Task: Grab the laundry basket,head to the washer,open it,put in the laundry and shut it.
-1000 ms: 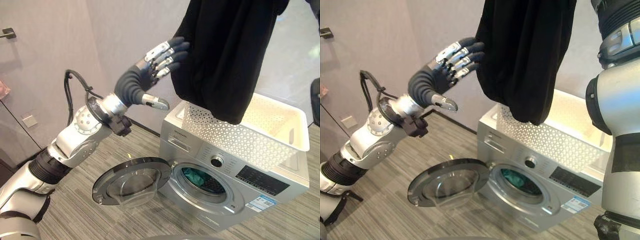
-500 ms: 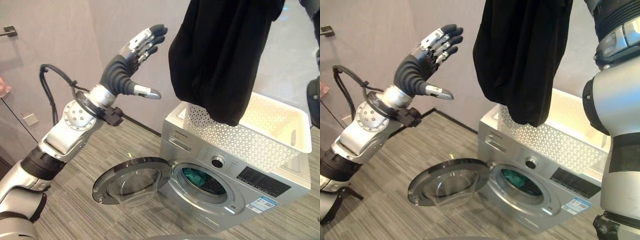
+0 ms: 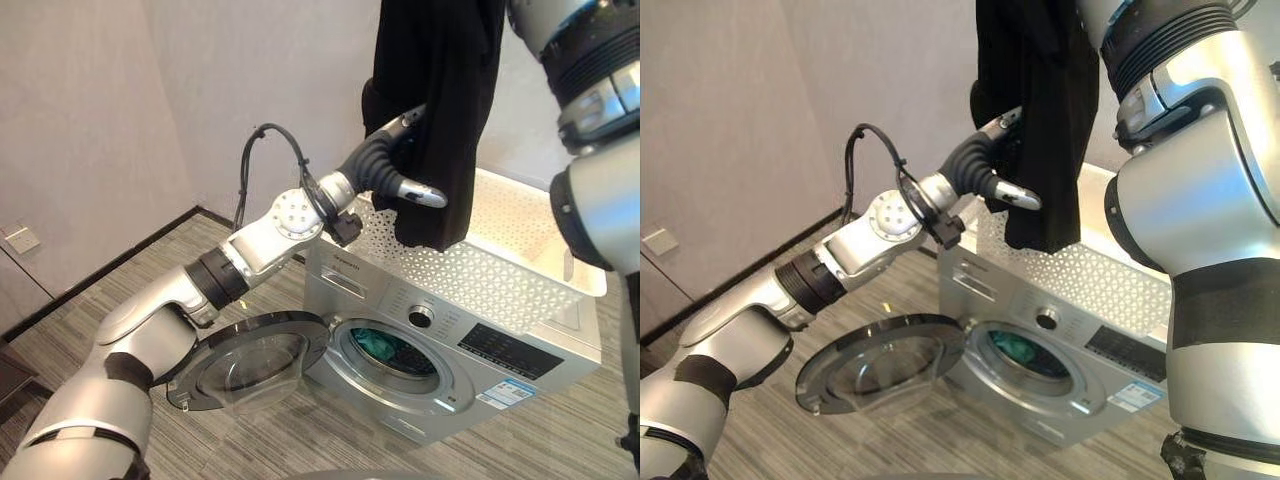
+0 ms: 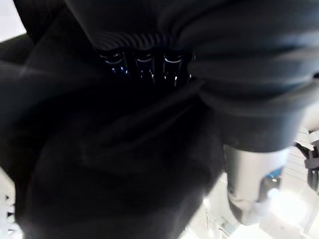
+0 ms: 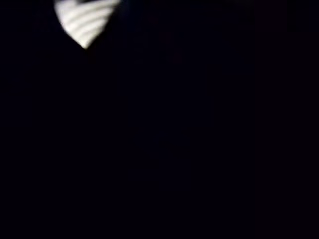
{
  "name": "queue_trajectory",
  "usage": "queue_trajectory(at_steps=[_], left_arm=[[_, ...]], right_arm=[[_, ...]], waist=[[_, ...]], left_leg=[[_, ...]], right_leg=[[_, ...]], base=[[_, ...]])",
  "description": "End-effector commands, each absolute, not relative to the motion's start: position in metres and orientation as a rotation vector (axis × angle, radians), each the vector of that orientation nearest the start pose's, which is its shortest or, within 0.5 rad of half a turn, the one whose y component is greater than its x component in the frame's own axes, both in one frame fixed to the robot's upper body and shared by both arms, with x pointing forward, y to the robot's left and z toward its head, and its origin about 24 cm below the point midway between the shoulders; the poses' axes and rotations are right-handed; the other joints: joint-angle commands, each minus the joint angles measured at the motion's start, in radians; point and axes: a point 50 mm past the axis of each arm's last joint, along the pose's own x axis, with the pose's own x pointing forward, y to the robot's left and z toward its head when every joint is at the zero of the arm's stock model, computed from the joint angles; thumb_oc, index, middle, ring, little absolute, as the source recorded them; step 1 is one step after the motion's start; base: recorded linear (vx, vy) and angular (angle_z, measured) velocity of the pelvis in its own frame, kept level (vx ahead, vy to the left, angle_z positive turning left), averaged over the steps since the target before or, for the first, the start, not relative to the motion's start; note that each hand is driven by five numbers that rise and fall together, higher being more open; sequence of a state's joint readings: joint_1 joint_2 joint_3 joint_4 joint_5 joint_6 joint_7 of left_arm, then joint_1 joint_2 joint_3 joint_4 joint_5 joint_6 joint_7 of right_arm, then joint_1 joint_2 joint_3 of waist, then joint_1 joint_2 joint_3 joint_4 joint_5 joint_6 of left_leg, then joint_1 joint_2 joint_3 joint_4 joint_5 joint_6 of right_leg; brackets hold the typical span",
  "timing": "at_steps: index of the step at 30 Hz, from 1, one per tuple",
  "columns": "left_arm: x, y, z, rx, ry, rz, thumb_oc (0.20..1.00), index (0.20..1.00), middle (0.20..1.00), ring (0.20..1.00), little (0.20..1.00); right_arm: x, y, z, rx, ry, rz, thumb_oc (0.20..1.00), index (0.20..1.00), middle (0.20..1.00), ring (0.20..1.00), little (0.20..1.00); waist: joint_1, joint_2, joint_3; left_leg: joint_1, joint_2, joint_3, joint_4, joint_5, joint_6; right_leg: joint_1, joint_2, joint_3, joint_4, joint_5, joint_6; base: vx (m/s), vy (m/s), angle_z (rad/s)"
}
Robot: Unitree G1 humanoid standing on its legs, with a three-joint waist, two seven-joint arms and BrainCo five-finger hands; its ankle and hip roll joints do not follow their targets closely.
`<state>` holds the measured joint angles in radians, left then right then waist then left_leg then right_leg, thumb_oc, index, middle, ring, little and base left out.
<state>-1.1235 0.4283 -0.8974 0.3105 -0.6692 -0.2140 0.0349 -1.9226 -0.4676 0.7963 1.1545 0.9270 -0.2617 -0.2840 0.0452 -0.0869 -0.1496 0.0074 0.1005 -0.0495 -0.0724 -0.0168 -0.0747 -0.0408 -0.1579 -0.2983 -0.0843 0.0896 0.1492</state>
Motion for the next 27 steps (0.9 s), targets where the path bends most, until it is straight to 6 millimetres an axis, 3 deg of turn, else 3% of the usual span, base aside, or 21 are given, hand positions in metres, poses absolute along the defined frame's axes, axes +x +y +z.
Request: queue_trajectory(at_steps=[1, 5, 6, 8, 12, 14, 18, 22, 27], left_arm=[[0.334, 0.001, 0.286, 0.29, -0.707, -0.787, 1.0, 1.0, 1.0, 1.0, 1.0], [0.332, 0.009, 0.289, 0.288, -0.725, -0.781, 1.0, 1.0, 1.0, 1.0, 1.0], [0.331, 0.029, 0.293, 0.278, -0.751, -0.74, 1.0, 1.0, 1.0, 1.0, 1.0], [0.331, 0.053, 0.292, 0.294, -0.768, -0.685, 1.0, 1.0, 1.0, 1.0, 1.0], [0.329, 0.069, 0.29, 0.307, -0.77, -0.648, 1.0, 1.0, 1.0, 1.0, 1.0], [0.318, 0.101, 0.293, 0.342, -0.821, -0.576, 1.0, 1.0, 1.0, 1.0, 1.0], [0.308, 0.126, 0.289, 0.36, -0.834, -0.524, 1.0, 1.0, 1.0, 1.0, 1.0], [0.303, 0.144, 0.281, 0.339, -0.81, -0.479, 1.0, 1.0, 1.0, 1.0, 1.0], [0.31, 0.148, 0.273, 0.329, -0.765, -0.452, 1.0, 1.0, 1.0, 1.0, 1.0]], right_arm=[[0.309, -0.111, 0.541, -0.082, -1.081, -0.091, 0.2, 0.2, 0.2, 0.2, 0.2], [0.305, -0.117, 0.546, -0.089, -1.096, -0.116, 0.2, 0.2, 0.2, 0.2, 0.2], [0.303, -0.134, 0.55, -0.101, -1.095, -0.179, 0.2, 0.2, 0.2, 0.2, 0.2], [0.301, -0.15, 0.552, -0.117, -1.096, -0.229, 0.2, 0.2, 0.2, 0.2, 0.2], [0.3, -0.156, 0.552, -0.119, -1.096, -0.246, 0.2, 0.2, 0.2, 0.2, 0.2], [0.294, -0.173, 0.557, -0.149, -1.105, -0.3, 0.2, 0.2, 0.2, 0.2, 0.2], [0.288, -0.186, 0.56, -0.155, -1.113, -0.335, 0.2, 0.2, 0.2, 0.2, 0.2], [0.285, -0.187, 0.562, -0.149, -1.128, -0.334, 0.2, 0.2, 0.2, 0.2, 0.2], [0.287, -0.178, 0.562, -0.158, -1.134, -0.308, 0.2, 0.2, 0.2, 0.2, 0.2]], waist=[[0.032, -0.065, 0.017], [0.035, -0.065, 0.016], [0.045, -0.065, 0.014], [0.055, -0.065, 0.013], [0.058, -0.063, 0.011], [0.076, -0.066, 0.009], [0.088, -0.073, 0.007], [0.09, -0.078, 0.004], [0.082, -0.08, 0.0]], left_leg=[[0.014, 0.041, -0.016, -0.006, 0.017, -0.021], [0.014, 0.042, -0.016, -0.006, 0.017, -0.023], [0.014, 0.043, -0.017, -0.006, 0.017, -0.023], [0.015, 0.042, -0.02, -0.007, 0.016, -0.023], [0.016, 0.04, -0.025, -0.007, 0.015, -0.022], [0.012, 0.04, -0.031, -0.008, 0.017, -0.023], [0.011, 0.042, -0.039, -0.01, 0.017, -0.023], [0.007, 0.046, -0.044, -0.011, 0.019, -0.026], [0.004, 0.05, -0.045, -0.013, 0.022, -0.029]], right_leg=[[0.036, 0.01, 0.026, -0.003, 0.026, 0.044], [0.036, 0.011, 0.025, -0.003, 0.025, 0.044], [0.039, 0.01, 0.021, -0.003, 0.022, 0.042], [0.043, 0.009, 0.016, -0.003, 0.019, 0.041], [0.046, 0.008, 0.011, -0.003, 0.018, 0.041], [0.048, 0.005, 0.002, -0.003, 0.016, 0.041], [0.052, 0.005, -0.006, -0.003, 0.014, 0.039], [0.053, 0.008, -0.012, -0.003, 0.011, 0.037], [0.051, 0.012, -0.013, -0.003, 0.012, 0.036]], base=[[0.0, -0.012, -0.03], [0.0, -0.013, -0.06], [0.0, -0.013, -0.04], [0.0, 0.0, 0.0], [-0.01, 0.0, 0.05], [-0.01, 0.005, 0.11], [0.0, -0.005, 0.13], [-0.01, -0.01, 0.08], [0.0, -0.008, 0.06]])
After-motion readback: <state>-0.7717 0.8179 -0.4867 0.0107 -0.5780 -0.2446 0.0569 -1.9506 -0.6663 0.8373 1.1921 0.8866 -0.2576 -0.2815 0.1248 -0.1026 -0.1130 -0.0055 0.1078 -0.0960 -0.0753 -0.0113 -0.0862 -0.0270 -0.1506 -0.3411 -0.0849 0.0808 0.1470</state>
